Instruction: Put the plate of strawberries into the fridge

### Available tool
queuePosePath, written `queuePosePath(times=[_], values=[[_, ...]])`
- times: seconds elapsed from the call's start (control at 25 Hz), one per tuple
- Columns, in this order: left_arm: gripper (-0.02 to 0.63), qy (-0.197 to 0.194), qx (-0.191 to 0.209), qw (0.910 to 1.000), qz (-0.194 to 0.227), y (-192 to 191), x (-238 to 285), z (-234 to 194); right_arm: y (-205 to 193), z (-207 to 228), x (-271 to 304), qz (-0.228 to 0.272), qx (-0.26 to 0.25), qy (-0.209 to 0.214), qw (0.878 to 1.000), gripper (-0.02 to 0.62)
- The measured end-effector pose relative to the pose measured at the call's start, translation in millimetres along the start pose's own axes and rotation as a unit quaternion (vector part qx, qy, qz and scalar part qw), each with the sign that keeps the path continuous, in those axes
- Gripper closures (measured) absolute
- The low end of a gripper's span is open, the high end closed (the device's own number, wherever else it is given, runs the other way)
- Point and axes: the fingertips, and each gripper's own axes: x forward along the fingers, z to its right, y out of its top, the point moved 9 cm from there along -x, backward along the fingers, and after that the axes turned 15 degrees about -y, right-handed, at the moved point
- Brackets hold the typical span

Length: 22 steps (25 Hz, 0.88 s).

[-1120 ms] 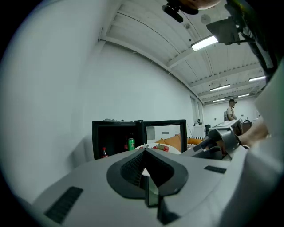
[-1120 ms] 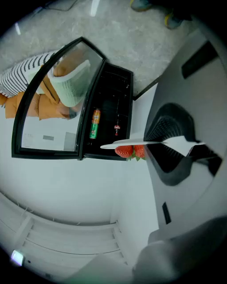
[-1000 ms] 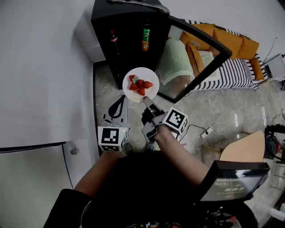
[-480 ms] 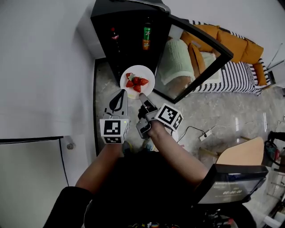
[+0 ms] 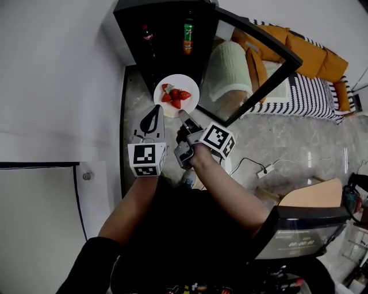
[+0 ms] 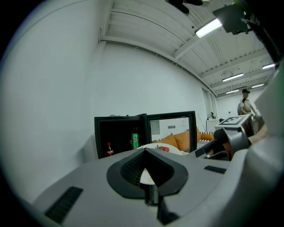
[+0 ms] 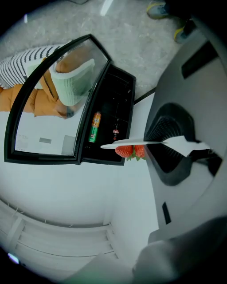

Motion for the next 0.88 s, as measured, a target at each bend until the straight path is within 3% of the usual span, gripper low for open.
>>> queuePosePath(times=[0.4,0.88], values=[[0.601,-0.005,0.002,1.0000,0.007,-7.8,6.8,20.3,5.1,22.0,-13.1,-0.004,0.001,-0.004,1.000,0.577],[0.601,-0.013,0.000,0.9997,0.020,-11.6,17.3,13.6,10.0,26.4,-9.4,0.004,0.003,-0.004,1.000,0.577]])
